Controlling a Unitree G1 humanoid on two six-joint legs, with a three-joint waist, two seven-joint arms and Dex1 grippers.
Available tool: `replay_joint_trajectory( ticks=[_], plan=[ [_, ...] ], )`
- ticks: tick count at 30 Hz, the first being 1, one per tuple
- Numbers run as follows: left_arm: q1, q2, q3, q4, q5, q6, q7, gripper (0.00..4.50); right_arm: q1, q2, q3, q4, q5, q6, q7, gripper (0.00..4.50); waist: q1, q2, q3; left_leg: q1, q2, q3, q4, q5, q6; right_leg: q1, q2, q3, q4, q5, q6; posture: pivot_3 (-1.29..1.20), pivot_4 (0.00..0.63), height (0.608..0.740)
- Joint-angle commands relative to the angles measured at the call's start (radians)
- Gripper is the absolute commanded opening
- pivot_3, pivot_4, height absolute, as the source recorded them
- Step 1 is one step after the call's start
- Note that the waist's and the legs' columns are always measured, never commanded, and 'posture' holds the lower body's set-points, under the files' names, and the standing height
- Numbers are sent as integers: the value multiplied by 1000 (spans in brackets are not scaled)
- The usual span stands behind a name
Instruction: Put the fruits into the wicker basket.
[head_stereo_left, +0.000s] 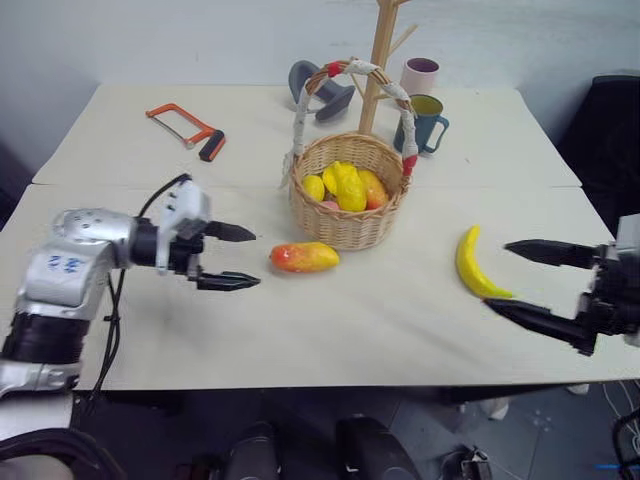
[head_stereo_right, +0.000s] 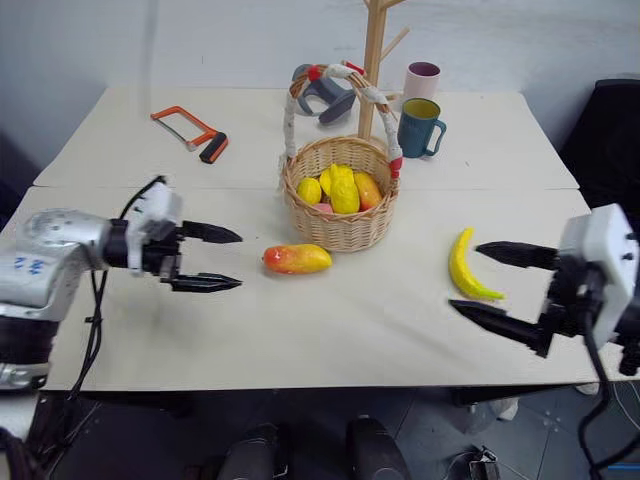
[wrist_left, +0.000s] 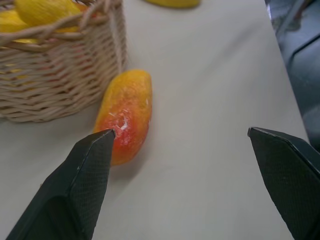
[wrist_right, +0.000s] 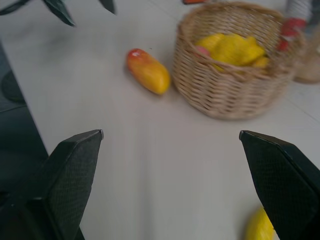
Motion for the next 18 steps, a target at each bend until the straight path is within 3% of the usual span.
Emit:
replay_joint_trajectory(
  ticks=[1,7,17,18],
  plan=[
    [-114,-114,-51,157,109,-103,97,4475,-45,-8,38,-82,81,3,-80,4500,3,0,0,0,0,0,0,0,0,0,0,0,0,0,0,0,150,740],
    [-187,-244,-84,321,186,-180,143,4475,-25,16,65,-151,112,-9,-176,4500,9,0,0,-4,0,-1,1,0,1,-2,0,0,-1,0,1,0,150,740],
    [-237,-306,-159,525,308,-312,81,4475,102,11,-52,-203,153,-14,-236,4500,23,0,0,-4,0,-1,2,1,0,-3,0,0,0,0,2,0,150,740],
    [-242,-313,-165,546,318,-332,76,4291,107,11,-51,-206,149,-18,-242,4500,23,0,0,-4,0,-1,2,1,0,-3,0,0,0,0,2,0,150,740]
  ],
)
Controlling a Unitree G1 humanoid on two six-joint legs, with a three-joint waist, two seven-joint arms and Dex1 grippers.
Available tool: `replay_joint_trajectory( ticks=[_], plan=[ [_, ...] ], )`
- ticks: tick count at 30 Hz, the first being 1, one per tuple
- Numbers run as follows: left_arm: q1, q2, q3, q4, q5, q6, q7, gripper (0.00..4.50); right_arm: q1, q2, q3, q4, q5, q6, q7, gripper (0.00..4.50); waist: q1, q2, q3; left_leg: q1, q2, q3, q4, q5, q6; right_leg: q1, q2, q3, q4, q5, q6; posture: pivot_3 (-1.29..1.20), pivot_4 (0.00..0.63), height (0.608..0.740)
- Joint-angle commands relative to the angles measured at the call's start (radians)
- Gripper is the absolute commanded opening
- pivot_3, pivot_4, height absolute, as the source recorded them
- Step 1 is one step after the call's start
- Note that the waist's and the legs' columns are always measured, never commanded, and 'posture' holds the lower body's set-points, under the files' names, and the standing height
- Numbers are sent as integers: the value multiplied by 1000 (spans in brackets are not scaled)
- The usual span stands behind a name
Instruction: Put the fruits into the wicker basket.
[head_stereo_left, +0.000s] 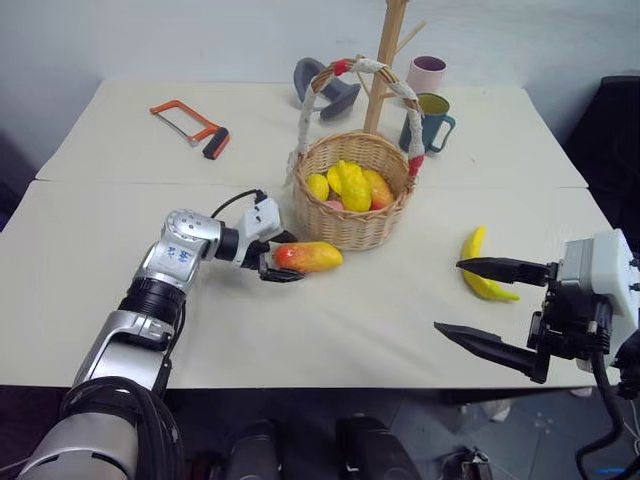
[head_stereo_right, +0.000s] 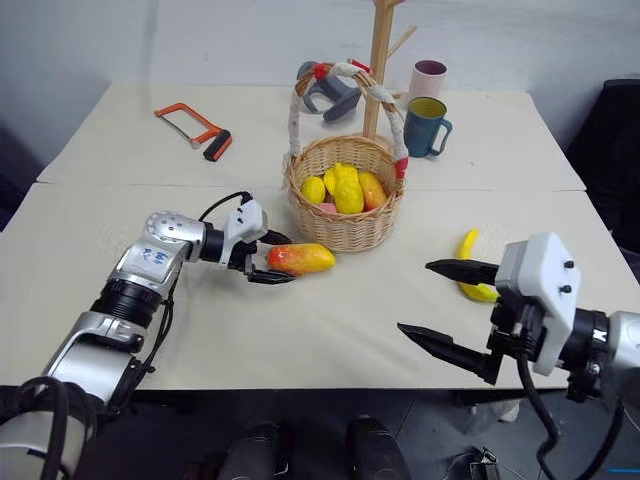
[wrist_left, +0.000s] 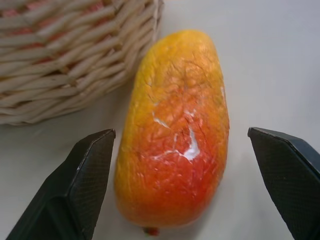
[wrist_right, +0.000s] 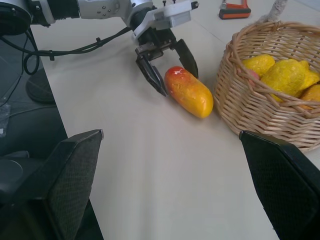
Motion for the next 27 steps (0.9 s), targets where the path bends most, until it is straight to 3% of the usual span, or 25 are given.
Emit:
replay_joint_trajectory(
  ticks=[1,8,11,14,18,23,27],
  plan=[
    [-33,-17,-18,48,39,-78,-23,4073,13,0,-35,-31,9,-26,-21,4500,0,0,0,0,0,0,0,0,0,0,0,0,0,0,0,0,150,740],
    [-50,-47,10,74,30,-113,-39,2352,97,7,-67,-40,-25,-40,-3,4500,1,0,0,0,0,-2,0,0,0,0,0,-1,1,0,0,0,150,740],
    [-13,-27,40,-16,-33,-69,-114,2309,124,10,-76,-38,-39,-54,11,4500,-2,0,0,0,0,-1,0,0,0,0,0,0,1,0,0,0,150,740],
    [68,56,136,-276,-246,145,-271,2309,105,-3,-54,-24,-49,-68,0,4500,-14,0,0,0,1,-1,-1,1,0,0,1,0,1,0,0,0,150,740],
    [10,52,258,-375,-407,398,-177,2309,88,-1,-41,-18,-56,-79,-20,4500,-10,0,0,0,1,-4,-1,6,-8,0,1,-3,3,0,-1,0,150,740],
    [-196,-61,233,-204,-255,484,179,2309,80,9,-28,-18,-65,-85,-40,4500,9,0,0,0,-6,-14,2,8,2,6,0,-3,2,2,4,0,150,740],
    [-281,-139,172,-77,-149,400,284,2309,41,24,24,-2,-122,-109,-95,4500,0,0,0,-2,-8,-12,2,7,6,7,-2,-1,-1,5,7,0,150,740]
  ],
)
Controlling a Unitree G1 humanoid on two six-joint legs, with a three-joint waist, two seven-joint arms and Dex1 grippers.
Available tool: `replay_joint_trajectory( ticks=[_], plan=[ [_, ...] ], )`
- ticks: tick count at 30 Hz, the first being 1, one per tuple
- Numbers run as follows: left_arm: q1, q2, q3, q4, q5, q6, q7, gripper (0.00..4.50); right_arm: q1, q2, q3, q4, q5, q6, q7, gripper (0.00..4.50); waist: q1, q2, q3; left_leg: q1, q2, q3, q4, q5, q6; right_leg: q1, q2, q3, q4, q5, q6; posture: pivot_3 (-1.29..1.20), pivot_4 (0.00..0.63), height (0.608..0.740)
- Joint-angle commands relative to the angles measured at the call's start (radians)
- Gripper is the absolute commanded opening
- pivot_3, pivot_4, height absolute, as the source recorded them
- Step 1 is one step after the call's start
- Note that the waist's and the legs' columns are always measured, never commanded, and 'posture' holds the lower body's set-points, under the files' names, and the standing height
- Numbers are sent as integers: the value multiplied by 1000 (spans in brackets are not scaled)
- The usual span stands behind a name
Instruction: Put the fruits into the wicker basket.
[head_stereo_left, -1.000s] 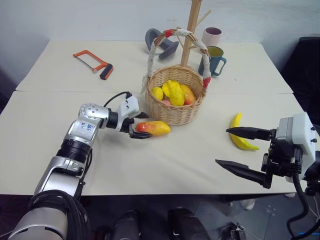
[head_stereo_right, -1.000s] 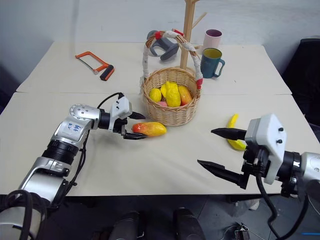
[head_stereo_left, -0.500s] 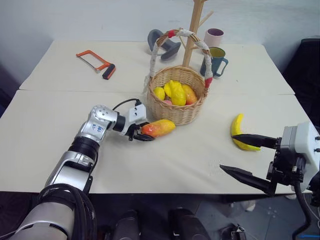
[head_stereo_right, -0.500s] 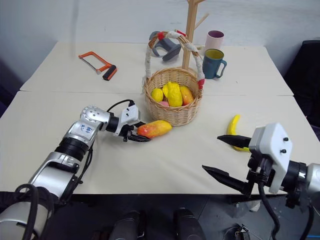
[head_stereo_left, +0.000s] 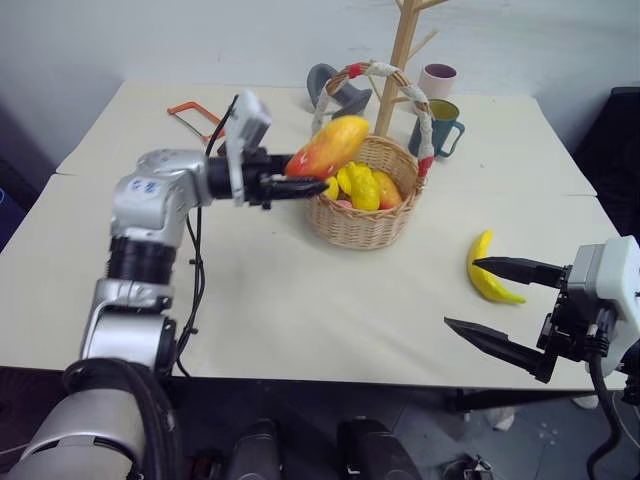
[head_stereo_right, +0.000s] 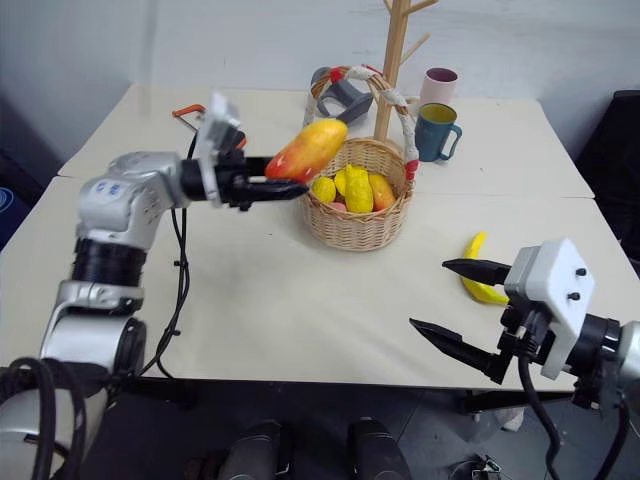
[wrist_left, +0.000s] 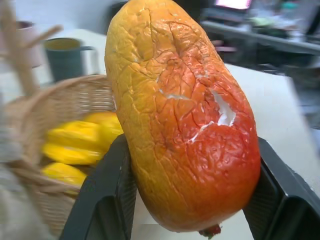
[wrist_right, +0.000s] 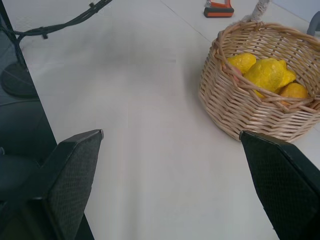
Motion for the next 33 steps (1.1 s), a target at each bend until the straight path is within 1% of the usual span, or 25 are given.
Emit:
replay_joint_trajectory(
  ticks=[1,3,5,6,8,10,12,14,17,19,22,25,28,31,33],
  plan=[
    [-52,-51,-58,106,101,-97,94,2309,-46,24,34,19,-63,-43,-67,4500,-5,0,0,-1,0,0,0,0,0,-1,0,0,0,0,0,0,150,740],
    [-76,-77,-48,173,112,-130,120,3016,-61,33,42,36,-80,-42,-89,4500,-6,0,0,-4,1,1,-1,0,-1,-6,1,0,0,0,0,0,150,740],
    [-87,-88,-35,205,105,-143,120,3552,-61,38,41,40,-86,-43,-94,4500,-5,0,0,-10,2,1,-1,3,-6,-13,3,0,2,0,-1,0,150,740],
    [-84,-87,-25,197,90,-137,104,3849,-53,44,34,39,-86,-43,-94,4500,-4,0,0,-13,3,1,-2,6,-11,-18,4,1,4,-1,-1,0,150,740],
    [-71,-71,-7,178,71,-122,84,4491,-28,63,17,36,-95,-42,-104,4500,0,0,0,-15,3,2,-4,9,-15,-21,4,1,5,-1,-2,0,150,740],
    [-58,-44,24,152,44,-111,54,4491,3,108,-23,44,-75,-30,-144,4500,0,0,0,-15,4,1,-5,9,-15,-21,5,0,5,-2,-4,0,150,740],
    [-45,-11,67,96,-18,-80,-16,4491,60,158,-91,46,-44,-20,-162,4500,0,0,0,-15,4,2,-5,9,-16,-21,5,0,5,-2,-4,0,150,740],
    [-17,42,98,-8,-107,-7,-128,4491,153,203,-173,44,-36,-21,-132,4500,0,0,0,-14,4,2,-5,9,-16,-21,4,0,5,-2,-4,0,150,740],
    [62,145,109,-184,-219,70,-303,4491,300,257,-282,75,-51,-36,-67,4500,-1,1,0,-13,4,2,-6,9,-16,-19,4,-1,5,-3,-5,0,150,740],
    [115,211,100,-264,-255,73,-397,4491,373,277,-323,117,-86,-54,-31,4500,-2,2,-1,-11,4,3,-6,9,-16,-18,4,-1,5,-3,-5,0,150,740],
    [170,294,85,-346,-300,89,-512,4491,418,287,-346,172,-102,-73,4,4500,-4,2,-1,-8,4,3,-5,9,-15,-15,3,-1,5,-2,-7,0,150,740],
    [208,355,63,-419,-333,96,-608,4491,410,271,-316,217,-135,-86,13,4500,-6,2,-1,-5,4,2,-6,9,-9,-11,3,-2,3,0,-8,0,150,740],
    [215,364,35,-443,-326,62,-598,4491,363,234,-241,240,-167,-90,19,4500,-6,2,-1,3,4,1,-7,7,-6,-2,2,-2,0,0,-9,0,150,740],
    [210,334,17,-435,-314,28,-554,4491,263,192,-96,302,-245,-112,3,4500,-5,2,-1,4,4,1,-7,6,-5,0,2,-1,0,0,-10,0,150,740],
    [208,313,3,-430,-300,5,-530,4491,157,171,23,373,-314,-117,-31,4500,-5,2,-1,3,3,1,-7,5,-4,-2,2,-1,0,0,-9,0,150,740]
  ],
)
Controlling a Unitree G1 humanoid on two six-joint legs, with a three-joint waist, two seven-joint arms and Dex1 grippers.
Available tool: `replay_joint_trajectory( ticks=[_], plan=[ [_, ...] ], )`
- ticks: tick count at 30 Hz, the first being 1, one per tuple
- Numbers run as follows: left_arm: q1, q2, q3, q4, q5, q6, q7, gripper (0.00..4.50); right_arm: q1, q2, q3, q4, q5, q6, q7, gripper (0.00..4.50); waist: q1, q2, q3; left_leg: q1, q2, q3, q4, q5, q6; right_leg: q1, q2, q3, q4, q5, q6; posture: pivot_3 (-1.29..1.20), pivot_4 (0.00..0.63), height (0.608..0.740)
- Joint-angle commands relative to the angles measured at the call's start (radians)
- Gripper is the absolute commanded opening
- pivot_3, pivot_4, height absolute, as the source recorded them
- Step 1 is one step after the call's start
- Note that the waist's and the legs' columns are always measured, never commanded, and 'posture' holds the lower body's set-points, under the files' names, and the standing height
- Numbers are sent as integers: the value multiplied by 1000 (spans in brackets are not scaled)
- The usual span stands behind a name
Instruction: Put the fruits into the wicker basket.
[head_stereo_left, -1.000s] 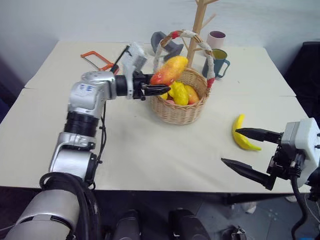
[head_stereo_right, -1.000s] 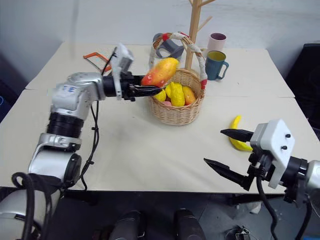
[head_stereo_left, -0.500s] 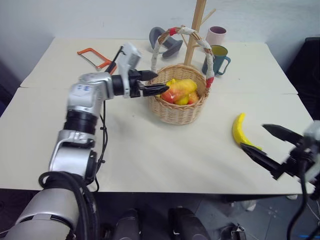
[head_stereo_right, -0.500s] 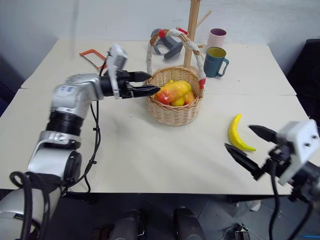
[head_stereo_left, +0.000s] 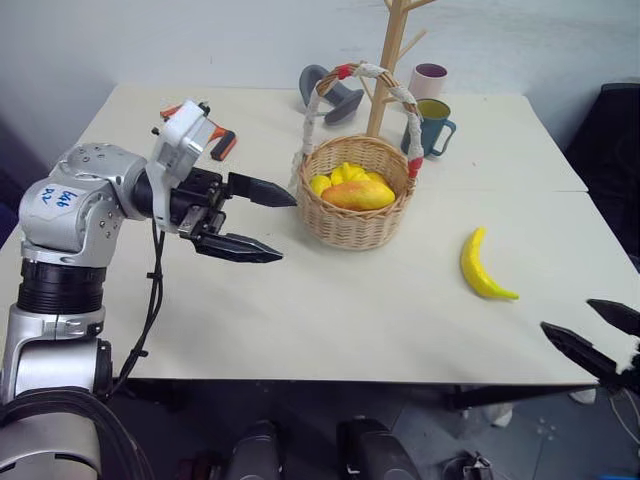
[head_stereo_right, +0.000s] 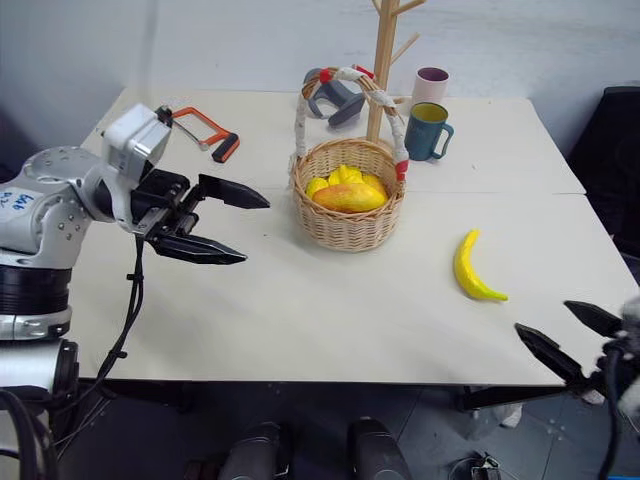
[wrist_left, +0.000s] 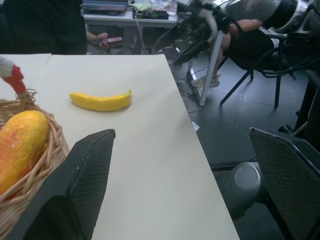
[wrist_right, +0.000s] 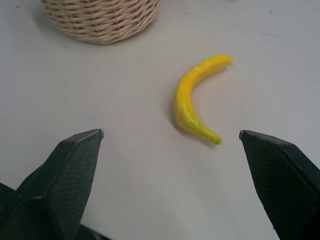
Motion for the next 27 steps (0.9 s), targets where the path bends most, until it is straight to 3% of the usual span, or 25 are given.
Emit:
replay_joint_trajectory(
  ticks=[1,5,9,13,16,20,25,27],
  plan=[
    [-13,-20,-17,-13,15,-45,-3,4491,-121,-34,150,98,-104,-29,-45,4500,0,0,0,0,0,0,0,0,0,-1,0,0,0,0,0,0,150,740],
    [-11,-50,-34,-19,43,-82,35,4491,-376,-26,349,284,-196,-29,-81,4500,-8,1,0,-2,1,1,1,-2,-1,-2,2,1,1,0,0,0,150,740],
    [-2,-61,-58,0,107,-134,79,4491,-523,-17,501,448,-290,-88,-26,4500,-8,2,1,-2,1,1,1,-1,-2,-4,3,1,2,-1,1,0,150,740],
    [9,-58,-46,-4,102,-145,75,4491,-647,26,554,593,-316,-86,-23,4500,-7,3,1,-2,1,2,2,-1,-2,-4,2,1,3,-1,0,0,150,740],
    [-1,-53,-26,-16,83,-120,84,4500,-691,23,622,660,-372,-84,-9,3978,-7,3,2,-2,1,3,3,-1,-2,-4,1,1,3,-1,1,0,150,740],
    [6,-41,-25,15,123,-151,109,4500,-689,23,626,651,-388,-102,17,2604,-7,3,2,-2,1,3,3,-1,-2,-4,2,1,4,-1,1,0,150,740],
    [19,-21,9,35,113,-121,142,4500,-634,1,572,471,-303,-55,89,883,-11,3,2,-1,1,3,3,-1,-2,-4,2,1,4,-1,1,0,150,740],
    [28,-3,24,35,108,-111,148,4500,-608,-23,550,362,-245,-13,135,725,-15,4,2,-1,2,3,3,-1,-2,-4,2,1,4,-1,1,0,150,740]
  ],
)
